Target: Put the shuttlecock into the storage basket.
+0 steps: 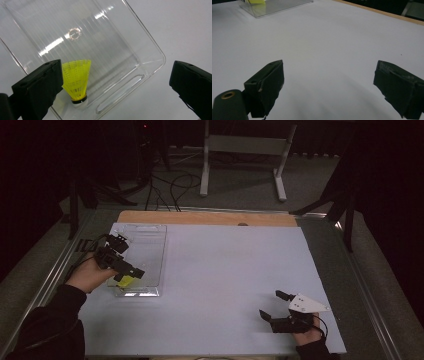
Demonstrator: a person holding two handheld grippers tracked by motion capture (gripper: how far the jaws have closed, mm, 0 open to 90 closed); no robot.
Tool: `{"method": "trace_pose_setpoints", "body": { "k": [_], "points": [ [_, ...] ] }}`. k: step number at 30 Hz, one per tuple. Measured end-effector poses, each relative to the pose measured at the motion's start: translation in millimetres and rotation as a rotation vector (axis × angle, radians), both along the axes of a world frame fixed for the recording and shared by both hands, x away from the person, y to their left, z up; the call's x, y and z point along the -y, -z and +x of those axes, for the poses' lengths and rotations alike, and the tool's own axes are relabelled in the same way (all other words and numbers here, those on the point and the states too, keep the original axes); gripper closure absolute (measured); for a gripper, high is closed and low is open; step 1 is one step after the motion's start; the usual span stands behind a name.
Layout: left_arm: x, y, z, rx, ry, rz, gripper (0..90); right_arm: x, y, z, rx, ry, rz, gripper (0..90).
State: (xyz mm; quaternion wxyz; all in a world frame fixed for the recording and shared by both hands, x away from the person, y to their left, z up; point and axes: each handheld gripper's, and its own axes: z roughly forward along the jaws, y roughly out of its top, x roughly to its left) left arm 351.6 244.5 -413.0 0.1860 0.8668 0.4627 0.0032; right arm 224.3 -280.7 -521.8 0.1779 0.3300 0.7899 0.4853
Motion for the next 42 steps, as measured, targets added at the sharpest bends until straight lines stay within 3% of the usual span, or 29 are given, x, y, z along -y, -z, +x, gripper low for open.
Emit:
{"method": "trace_pose_setpoints", "body": {
  "k": [3, 10, 17, 19, 23, 24, 31, 32, 41, 42],
  "points": [
    [3.2, -0.6, 0.5, -0.014, 0.002, -0.014, 0.0, 0.4, 0.0, -0.2, -0.002, 0.002, 0.000, 9.8],
    [23.7, -3.9, 1.5, 0.049, 0.040, -0.042, 0.0, 0.5, 0.1, 0.0, -0.004, 0.004, -0.001, 9.8],
    [38.7, -4.5, 3.7, 0.054, 0.059, -0.062, 0.0, 0.6, -0.1, -0.1, -0.002, 0.003, -0.002, 9.8],
    [47.2, -4.5, 2.2, 0.086, 0.080, -0.050, 0.0, 0.7, -0.2, -0.1, -0.001, 0.004, 0.000, 9.8],
    [58.9, -5.0, 1.0, 0.092, 0.106, -0.047, 0.0, 0.7, -0.1, 0.1, -0.002, 0.004, -0.001, 9.8],
    [65.4, -5.9, -0.4, 0.117, 0.128, -0.046, 0.0, 0.5, -0.1, 0.0, -0.002, 0.001, -0.002, 9.8],
    [83.5, -6.5, 0.7, 0.107, 0.167, -0.081, 0.0, 0.1, 0.0, 0.0, -0.004, 0.001, 0.000, 9.8],
    [89.3, -5.7, 1.2, 0.121, 0.182, -0.077, 0.0, 0.1, -0.2, 0.0, -0.003, -0.001, 0.000, 9.8],
    [113.0, 1.4, 3.9, 0.128, 0.243, -0.103, 0.0, 0.5, -0.2, 0.0, -0.005, -0.002, 0.002, 9.8],
    [119.3, 2.9, 3.7, 0.152, 0.263, -0.120, 0.0, 0.7, -0.2, -0.1, -0.004, -0.001, 0.001, 9.8]
  ]
}}
